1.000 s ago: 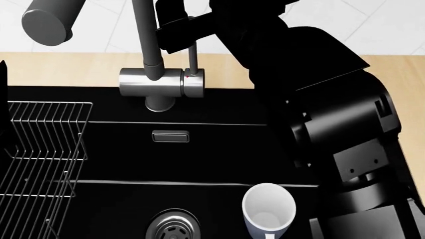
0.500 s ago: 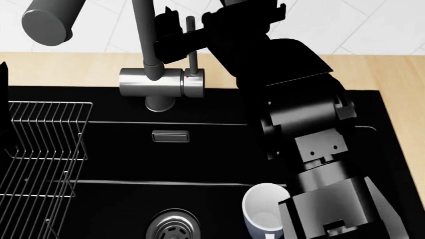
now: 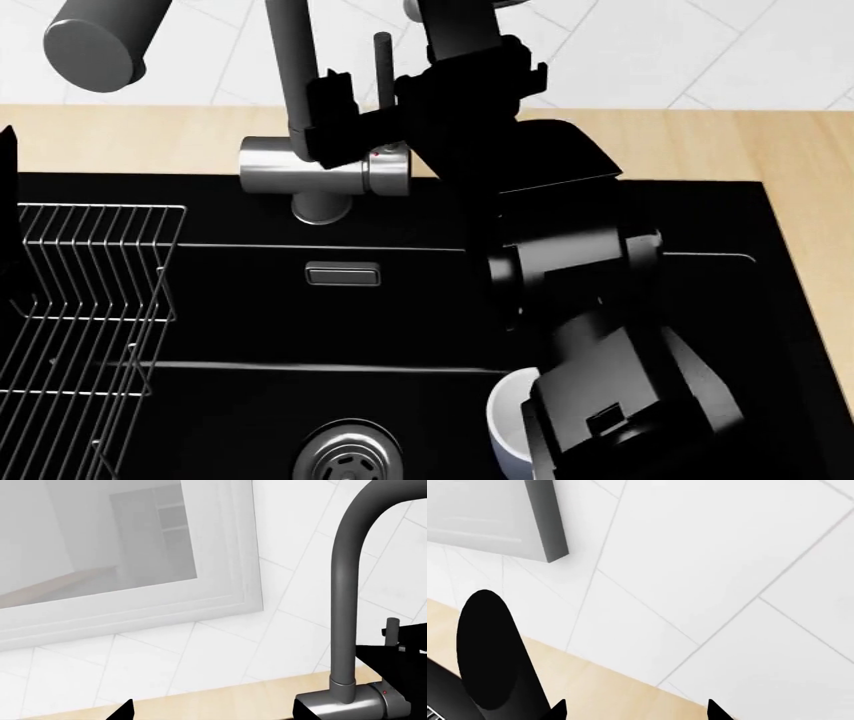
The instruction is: Turn on the sink faucet.
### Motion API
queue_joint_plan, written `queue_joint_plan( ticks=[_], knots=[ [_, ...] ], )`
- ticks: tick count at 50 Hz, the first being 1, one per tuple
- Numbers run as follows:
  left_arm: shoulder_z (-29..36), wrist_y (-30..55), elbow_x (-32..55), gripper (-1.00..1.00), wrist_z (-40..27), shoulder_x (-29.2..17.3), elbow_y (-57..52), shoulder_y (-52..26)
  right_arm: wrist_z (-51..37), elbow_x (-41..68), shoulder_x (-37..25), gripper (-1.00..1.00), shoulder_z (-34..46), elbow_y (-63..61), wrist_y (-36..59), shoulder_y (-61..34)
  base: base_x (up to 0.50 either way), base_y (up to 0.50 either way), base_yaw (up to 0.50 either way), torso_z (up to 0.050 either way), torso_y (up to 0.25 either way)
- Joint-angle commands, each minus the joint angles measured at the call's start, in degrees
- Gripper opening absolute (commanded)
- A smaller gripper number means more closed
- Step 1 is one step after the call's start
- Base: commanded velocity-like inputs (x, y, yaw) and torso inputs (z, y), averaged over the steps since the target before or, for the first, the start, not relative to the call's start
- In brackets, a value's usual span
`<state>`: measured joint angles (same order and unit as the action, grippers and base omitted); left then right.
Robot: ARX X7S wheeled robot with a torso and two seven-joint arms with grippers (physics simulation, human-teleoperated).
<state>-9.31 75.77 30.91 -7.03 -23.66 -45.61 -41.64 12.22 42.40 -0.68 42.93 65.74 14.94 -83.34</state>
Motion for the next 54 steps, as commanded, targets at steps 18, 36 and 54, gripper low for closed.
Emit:
queue_joint_plan(
  ticks=[18,36,54],
  knots=[
    [0.22,1.17,1.29,1.0,-0.66,-0.56,0.14,-0.42,-0.16,6.09,0.57,1.0,4.51,9.22,-5.35,-0.1,0.0,0.0,0.0,0.0,0.0],
    [1.11,-12.65,-3.46,1.0,3.65,-3.19,4.69,10.61,-1.47,-5.03,-4.03,1.0,-15.69,9.14,-6.5,1.77,0.0,0.0,0.0,0.0,0.0],
    [0.23,-13.41,-2.72,1.0,3.94,-3.42,3.63,13.27,-8.57,-6.49,-9.57,1.0,-18.52,-14.5,3.91,6.71,0.0,0.0,0.0,0.0,0.0]
  ],
)
